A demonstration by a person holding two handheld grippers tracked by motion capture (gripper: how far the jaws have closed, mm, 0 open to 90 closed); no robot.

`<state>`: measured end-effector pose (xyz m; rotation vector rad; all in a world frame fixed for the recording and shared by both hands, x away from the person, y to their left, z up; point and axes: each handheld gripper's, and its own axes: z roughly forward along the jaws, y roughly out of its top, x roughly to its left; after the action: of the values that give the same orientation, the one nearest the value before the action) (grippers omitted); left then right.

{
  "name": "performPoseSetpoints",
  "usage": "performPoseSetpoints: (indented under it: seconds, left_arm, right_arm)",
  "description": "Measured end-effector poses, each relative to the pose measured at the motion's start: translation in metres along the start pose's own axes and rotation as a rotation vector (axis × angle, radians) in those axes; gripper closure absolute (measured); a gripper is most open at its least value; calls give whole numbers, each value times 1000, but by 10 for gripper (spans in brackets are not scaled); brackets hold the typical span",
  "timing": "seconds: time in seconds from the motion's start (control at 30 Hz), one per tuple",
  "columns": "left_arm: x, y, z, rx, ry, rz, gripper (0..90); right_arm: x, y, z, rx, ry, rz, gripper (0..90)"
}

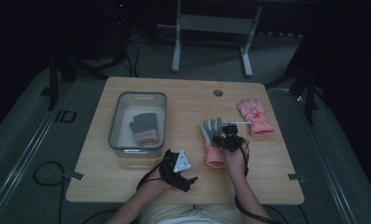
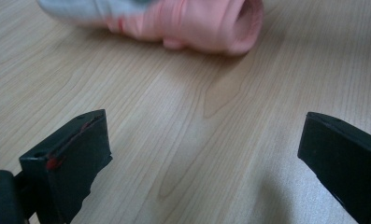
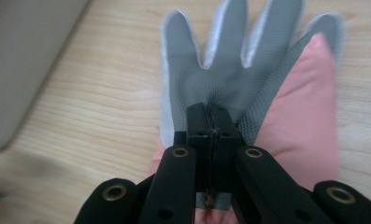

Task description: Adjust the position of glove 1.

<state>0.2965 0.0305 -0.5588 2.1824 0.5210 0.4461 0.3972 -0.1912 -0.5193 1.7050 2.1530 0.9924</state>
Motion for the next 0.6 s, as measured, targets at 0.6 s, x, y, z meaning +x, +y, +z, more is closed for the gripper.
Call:
performPoseSetpoints:
  seconds: [0.6]
  left_arm:
    - [-1, -2, 1, -3, -8, -9, 20]
  right_arm:
    - [2, 9, -13, -52, 34, -168, 718]
